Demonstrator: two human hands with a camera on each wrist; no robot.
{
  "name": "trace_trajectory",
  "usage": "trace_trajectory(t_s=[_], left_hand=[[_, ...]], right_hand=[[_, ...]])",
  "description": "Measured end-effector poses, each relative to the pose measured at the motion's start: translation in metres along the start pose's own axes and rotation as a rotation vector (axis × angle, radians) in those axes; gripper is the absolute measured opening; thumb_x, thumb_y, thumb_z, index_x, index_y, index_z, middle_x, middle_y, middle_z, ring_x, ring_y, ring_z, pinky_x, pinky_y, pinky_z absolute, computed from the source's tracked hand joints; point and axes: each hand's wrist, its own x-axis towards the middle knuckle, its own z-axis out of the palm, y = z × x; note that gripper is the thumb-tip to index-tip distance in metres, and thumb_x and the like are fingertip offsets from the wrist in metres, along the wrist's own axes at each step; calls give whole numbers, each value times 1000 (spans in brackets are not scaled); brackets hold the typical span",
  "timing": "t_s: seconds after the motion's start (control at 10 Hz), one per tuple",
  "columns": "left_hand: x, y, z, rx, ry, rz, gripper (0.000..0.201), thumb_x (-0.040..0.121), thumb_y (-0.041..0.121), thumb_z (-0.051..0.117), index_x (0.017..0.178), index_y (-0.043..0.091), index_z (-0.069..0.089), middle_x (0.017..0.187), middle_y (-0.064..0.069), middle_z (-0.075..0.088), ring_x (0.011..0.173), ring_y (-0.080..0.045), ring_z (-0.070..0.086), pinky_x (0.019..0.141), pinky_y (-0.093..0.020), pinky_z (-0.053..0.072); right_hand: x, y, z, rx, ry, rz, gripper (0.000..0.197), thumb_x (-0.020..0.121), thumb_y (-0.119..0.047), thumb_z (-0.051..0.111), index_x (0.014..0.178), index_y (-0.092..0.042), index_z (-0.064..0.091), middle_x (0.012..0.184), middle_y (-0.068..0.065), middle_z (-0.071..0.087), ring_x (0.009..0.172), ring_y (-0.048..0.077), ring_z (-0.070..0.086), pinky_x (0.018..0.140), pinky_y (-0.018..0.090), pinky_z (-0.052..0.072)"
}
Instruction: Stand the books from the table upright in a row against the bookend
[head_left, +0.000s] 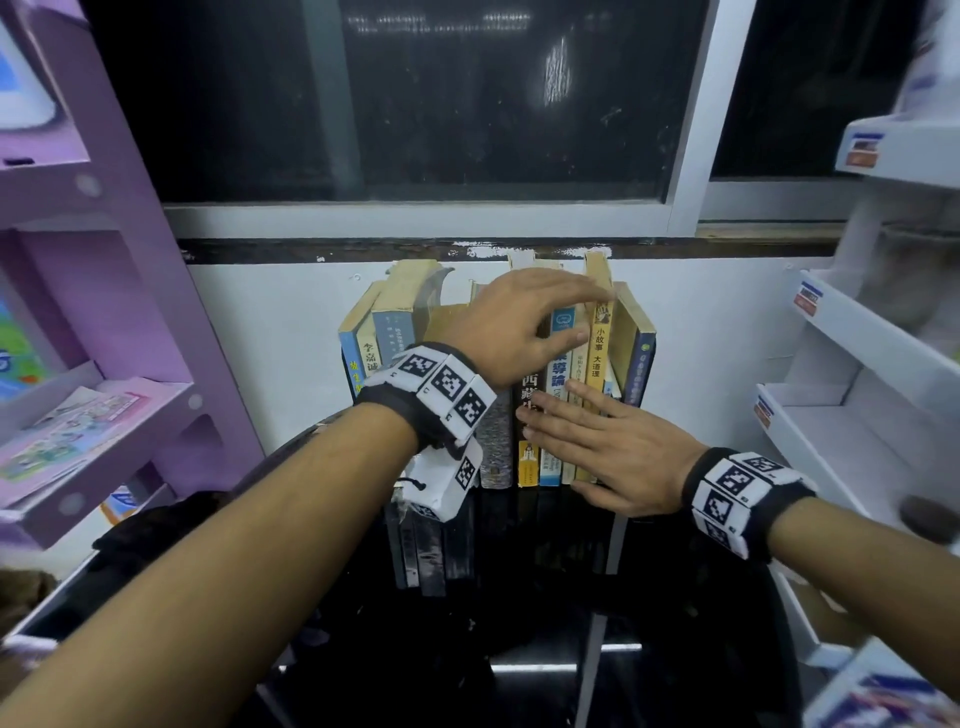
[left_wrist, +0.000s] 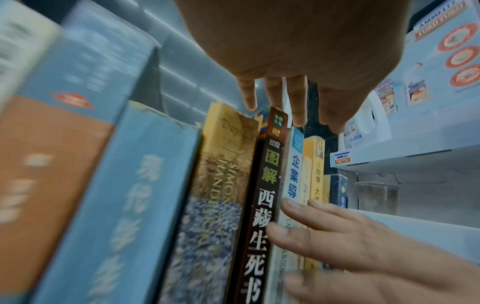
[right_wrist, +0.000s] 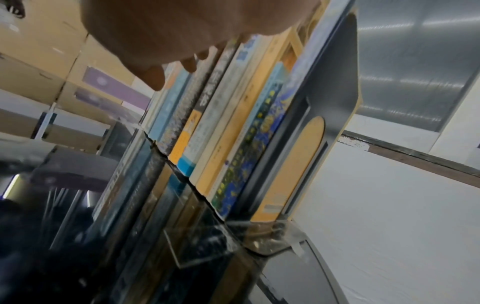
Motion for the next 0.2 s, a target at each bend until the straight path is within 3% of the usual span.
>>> trace_trajectory(t_s=[0.1,0.2], left_hand=[[-24,9,-11,-9,60,-61,41,94,39,50,133,27,53,137,3,55,128,-13,46,108,-41,36],[-57,14,-21,-63,142,-116,35,94,34,52,128,24,56,127,6,59,116,-7,50,103,-37,40]], right_hand=[[-1,-7,-15,11,25,26,59,92,-39,46,141,-8,45,152,13,37,146,30,22,117,50,16],[-1,-15,-38,96,174,134,40,91,-32,46,120,-10,65,125,8,64,123,27,54,109,44,35]])
